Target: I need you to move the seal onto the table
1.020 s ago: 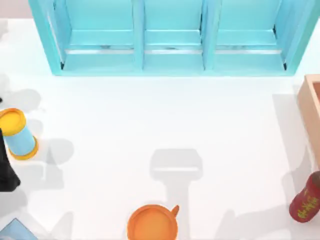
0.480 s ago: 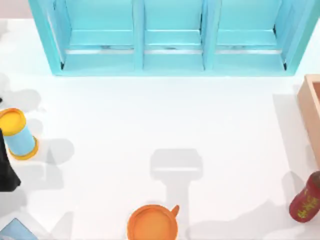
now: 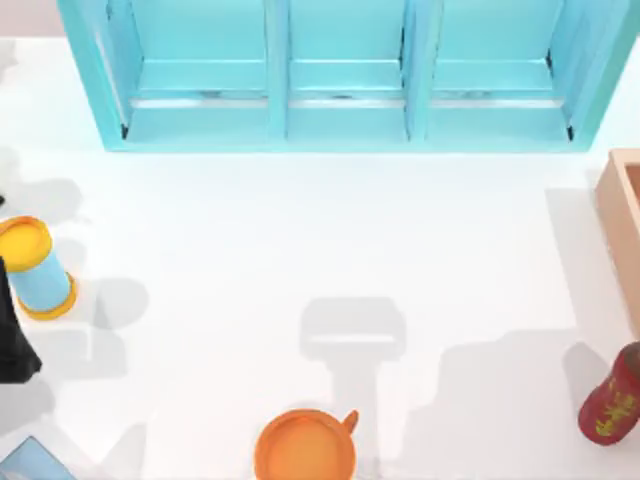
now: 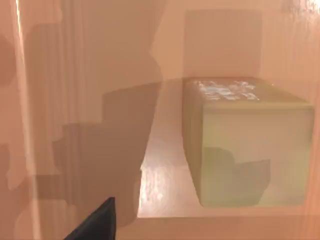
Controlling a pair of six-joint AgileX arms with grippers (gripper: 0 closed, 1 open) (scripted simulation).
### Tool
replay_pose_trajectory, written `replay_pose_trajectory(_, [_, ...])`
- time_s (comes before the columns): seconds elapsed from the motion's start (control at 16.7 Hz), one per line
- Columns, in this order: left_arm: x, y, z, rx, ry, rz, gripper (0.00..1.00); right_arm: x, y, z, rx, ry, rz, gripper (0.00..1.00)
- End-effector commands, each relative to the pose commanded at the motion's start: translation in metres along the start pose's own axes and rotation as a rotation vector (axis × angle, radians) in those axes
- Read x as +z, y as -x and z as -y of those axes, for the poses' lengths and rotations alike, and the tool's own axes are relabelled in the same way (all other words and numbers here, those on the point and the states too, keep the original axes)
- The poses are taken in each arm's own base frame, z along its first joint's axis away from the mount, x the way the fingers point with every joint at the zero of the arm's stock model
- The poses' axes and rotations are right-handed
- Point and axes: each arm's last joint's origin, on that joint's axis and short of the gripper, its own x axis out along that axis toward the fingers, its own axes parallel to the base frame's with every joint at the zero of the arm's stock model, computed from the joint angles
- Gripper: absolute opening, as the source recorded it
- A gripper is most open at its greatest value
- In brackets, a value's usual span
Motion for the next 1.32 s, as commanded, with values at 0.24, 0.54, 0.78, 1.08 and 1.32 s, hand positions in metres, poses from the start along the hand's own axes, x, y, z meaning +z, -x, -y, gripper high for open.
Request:
replay_pose_trajectory(0.24, [0.000,0.000,0.000,0.000,0.000,0.000,1.00,0.016,-0.007,0.015,0.039,-0.002,-0.123,1.00])
replay_pose_trajectory(0.54, [0.000,0.000,0.000,0.000,0.000,0.000,1.00,0.017,-0.007,0.014,0.041,0.002,-0.126,1.00])
replay_pose_trajectory(0.78, [0.000,0.000,0.000,0.000,0.000,0.000,1.00,0.016,-0.026,0.014,0.043,-0.002,-0.133,1.00])
replay_pose_trajectory(1.08, [0.000,0.000,0.000,0.000,0.000,0.000,1.00,0.012,-0.079,0.014,0.038,-0.002,-0.120,1.00])
replay_pose_trajectory(1.32, [0.000,0.000,0.000,0.000,0.000,0.000,1.00,0.005,-0.106,0.011,0.041,-0.002,-0.128,1.00])
